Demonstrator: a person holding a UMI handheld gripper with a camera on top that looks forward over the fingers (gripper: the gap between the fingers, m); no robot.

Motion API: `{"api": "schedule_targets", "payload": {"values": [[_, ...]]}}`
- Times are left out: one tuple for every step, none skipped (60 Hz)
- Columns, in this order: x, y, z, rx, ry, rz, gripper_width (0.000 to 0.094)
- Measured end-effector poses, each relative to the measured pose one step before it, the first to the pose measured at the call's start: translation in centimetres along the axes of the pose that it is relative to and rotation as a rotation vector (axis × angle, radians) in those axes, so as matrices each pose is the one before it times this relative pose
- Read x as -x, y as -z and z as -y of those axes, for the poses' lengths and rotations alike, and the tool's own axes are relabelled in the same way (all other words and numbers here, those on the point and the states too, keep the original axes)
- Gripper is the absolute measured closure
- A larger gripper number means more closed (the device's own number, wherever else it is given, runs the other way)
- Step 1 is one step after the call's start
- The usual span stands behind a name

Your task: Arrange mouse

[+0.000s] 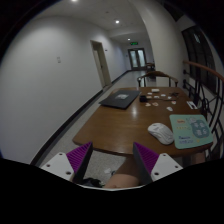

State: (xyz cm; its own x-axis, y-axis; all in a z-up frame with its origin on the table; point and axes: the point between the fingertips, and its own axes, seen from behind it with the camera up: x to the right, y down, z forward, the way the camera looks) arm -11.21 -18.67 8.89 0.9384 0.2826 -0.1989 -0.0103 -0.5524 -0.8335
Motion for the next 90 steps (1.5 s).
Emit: {"api": "schedule_targets", "payload": {"values": [[-0.327, -0.036, 0.026, -0.00105, 0.0005, -0.00906, 0.0115], [-0.423, -0.030, 0.012, -0.00083, 0.0008, -0.00994, 0.0115], [-0.510, -0.029, -0.008, -0.00026, 0.0002, -0.01060, 0.0115], [-0.630, -0.060, 0.008, -0.00041, -0.0002, -0.01060, 0.0115], [-0.730, -0.085, 0.001, -0.00025, 0.0005, -0.00972, 0.0114], [-0.224, 0.087, -0.107, -0.00053, 0.0010, -0.00872, 0.0112], [-1.649, -0.416, 0.072, 0.00049, 0.0022, -0.00869, 0.0115], [-0.949, -0.301, -0.009, 0.00033, 0.0010, -0.01044, 0.0112], [-1.033, -0.393, -0.060, 0.00119, 0.0012, -0.01194, 0.0114], [-0.903, -0.562, -0.007, 0.00193, 0.0004, -0.01361, 0.0114], [-0.991, -0.402, -0.039, 0.00217, 0.0009, -0.01481, 0.0116], [-0.904, -0.342, -0.055, 0.00156, 0.0014, -0.01425, 0.0115], [-0.862, -0.354, -0.022, 0.00057, 0.0029, -0.01371, 0.0115], [-0.852, -0.353, -0.013, 0.00017, 0.0034, -0.01345, 0.0113], [-0.849, -0.359, -0.015, 0.00046, 0.0045, -0.01454, 0.0115], [-0.885, -0.439, -0.016, 0.00099, 0.0061, -0.01507, 0.0116], [-0.785, -0.392, -0.033, 0.00200, 0.0073, -0.01431, 0.0115], [-0.713, -0.151, -0.124, 0.00333, 0.0084, -0.01384, 0.0114], [-0.720, -0.467, -0.037, 0.00446, 0.0094, -0.01398, 0.0116], [-0.666, -0.444, -0.072, 0.00406, 0.0085, -0.01301, 0.0114], [-0.650, -0.501, -0.071, 0.00359, 0.0084, -0.01200, 0.0114], [-0.605, -0.512, -0.073, 0.00389, 0.0080, -0.01044, 0.0115], [-0.552, -0.516, -0.067, 0.00481, 0.0072, -0.00949, 0.0117], [-0.470, -0.492, -0.076, 0.00543, 0.0064, -0.00818, 0.0114], [-0.399, -0.519, -0.048, 0.00413, 0.0066, -0.00612, 0.0116], [-0.488, -0.772, 0.003, 0.00163, 0.0064, -0.00199, 0.0114], [-0.203, -0.320, -0.091, 0.00297, 0.0056, -0.00344, 0.0119], [-0.229, -0.472, -0.053, 0.00384, 0.0035, -0.00449, 0.0113], [-0.233, -0.508, -0.042, 0.00447, 0.0042, -0.00431, 0.0116], [-0.178, -0.456, -0.027, 0.00396, 0.0050, -0.00253, 0.0116], [-0.148, -0.503, 0.019, 0.00302, 0.0054, -0.00126, 0.0119], [-0.164, -0.535, 0.039, 0.00202, 0.0046, -0.00143, 0.0120], [-0.190, -0.515, 0.056, 0.00279, 0.0042, -0.00291, 0.0118], [-0.182, -0.523, 0.057, 0.00376, 0.0046, 0.00062, 0.0121], [0.158, -0.372, 0.168, -0.00070, 0.0008, 0.01000, 0.0121], [0.031, -0.378, 0.156, 0.00136, -0.0009, 0.00418, 0.0126], [0.008, -0.409, 0.238, -0.00089, -0.0019, 0.00211, 0.0136], [0.033, -0.411, 0.261, -0.00153, -0.0023, 0.00367, 0.0143], [0.002, -0.422, 0.249, -0.00048, -0.0010, 0.00166, 0.0147], [-0.061, -0.462, 0.234, -0.00042, 0.0013, 0.00057, 0.0152], [-0.036, -0.457, 0.274, -0.00112, 0.0026, 0.00114, 0.0159], [0.097, -0.327, 0.308, -0.00121, 0.0029, -0.00135, 0.0165], [-0.154, -0.658, 0.320, -0.00042, 0.0019, 0.00102, 0.0186], [-0.015, -0.490, 0.195, 0.00198, 0.0020, 0.00222, 0.0206], [0.097, -0.451, 0.331, -0.00260, -0.0019, 0.00631, 0.0195], [0.183, -0.444, 0.342, -0.00253, -0.0044, 0.00911, 0.0257], [0.167, -0.372, 0.160, 0.00343, -0.0037, 0.00835, 0.0319], [0.083, -0.328, 0.201, 0.00213, -0.0044, 0.00434, 0.0331], [0.103, -0.272, 0.171, 0.00233, -0.0030, 0.00456, 0.0357], [0.025, -0.197, 0.086, 0.00446, -0.0005, 0.00084, 0.0376], [0.020, -0.109, 0.091, 0.00158, 0.0002, -0.00076, 0.0385], [0.153, 0.083, 0.033, -0.00114, 0.0019, -0.00438, 0.0412], [-0.084, -0.122, 0.109, -0.00597, 0.0014, -0.00191, 0.0421], [-0.024, -0.131, 0.069, -0.00563, -0.0023, -0.00284, 0.0437], [-0.049, -0.120, 0.039, -0.00572, -0.0023, -0.00459, 0.0475], [-0.018, -0.040, 0.061, -0.00705, 0.0005, -0.00384, 0.0486], [-0.037, -0.028, -0.026, -0.00190, 0.0082, -0.00330, 0.0500], [0.092, 0.023, 0.095, -0.00543, 0.0110, -0.00249, 0.0506], [-0.040, -0.025, 0.040, -0.00403, 0.0045, 0.00216, 0.0521], [0.032, -0.012, 0.017, -0.00094, -0.0048, 0.00241, 0.0537], [0.028, 0.002, 0.060, -0.00207, -0.0071, 0.00331, 0.0554], [-0.003, 0.015, 0.069, -0.00031, -0.0069, 0.00466, 0.0563], [0.029, 0.044, 0.059, 0.00140, -0.0083, 0.00613, 0.0569], [0.090, 0.058, 0.073, 0.00265, -0.0135, 0.00865, 0.0579], [0.177, 0.204, 0.091, 0.00460, -0.0196, 0.00916, 0.0584], [0.140, 0.277, 0.180, -0.00076, -0.0204, 0.01037, 0.0587], [0.090, 0.372, 0.374, -0.00849, -0.0147, 0.00860, 0.0588], [-0.013, 0.484, 0.665, -0.01596, -0.0067, 0.00489, 0.0590], [-0.145, 0.617, 0.997, -0.02482, -0.0004, -0.00080, 0.0588], [-0.296, 0.701, 1.211, -0.03166, 0.0073, -0.00681, 0.0587], [-0.366, 0.860, 1.667, -0.03495, 0.0113, -0.01344, 0.0589], [-0.472, 0.798, 1.277, -0.03692, 0.0114, -0.01678, 0.0587], [-0.778, 0.745, 1.398, -0.03806, 0.0044, -0.01827, 0.0587], [-0.870, 0.767, 1.391, -0.03669, 0.0019, -0.01895, 0.0588], [-0.854, 0.714, 1.331, -0.03232, -0.0015, -0.01824, 0.0588], [-1.005, 0.740, 1.314, -0.02718, -0.0057, -0.01922, 0.0588], [-0.787, 0.650, 0.690, -0.02110, -0.0088, -0.01584, 0.0589], [-1.187, 0.110, 1.289, -0.01478, -0.0095, -0.01713, 0.0589], [-1.065, 0.779, 0.636, -0.01434, -0.0065, -0.01662, 0.0590], [-1.098, 0.434, 0.314, -0.00946, -0.0070, -0.01846, 0.0589], [-1.178, 0.362, 0.081, -0.00479, -0.0041, -0.02002, 0.0590], [-1.273, 0.311, -0.178, 0.00092, -0.0028, -0.02165, 0.0592], [-1.242, 0.180, -0.419, 0.00726, -0.0035, -0.02239, 0.0592], [-1.280, 0.013, -0.727, 0.01338, -0.0050, -0.02192, 0.0590], [-1.177, -0.090, -0.957, 0.01885, -0.0071, -0.01987, 0.0592], [-1.084, -0.173, -1.176, 0.02476, -0.0075, -0.01624, 0.0593], [-1.044, -0.982, -1.195, 0.03297, -0.0097, -0.01119, 0.0593], [-0.760, -0.271, -1.381, 0.03048, -0.0095, -0.00633, 0.0590], [-0.470, -0.369, -1.502, 0.03065, -0.0105, -0.00384, 0.0590], [-0.350, -0.385, -1.433, 0.03109, -0.0088, -0.00172, 0.0591]]}}
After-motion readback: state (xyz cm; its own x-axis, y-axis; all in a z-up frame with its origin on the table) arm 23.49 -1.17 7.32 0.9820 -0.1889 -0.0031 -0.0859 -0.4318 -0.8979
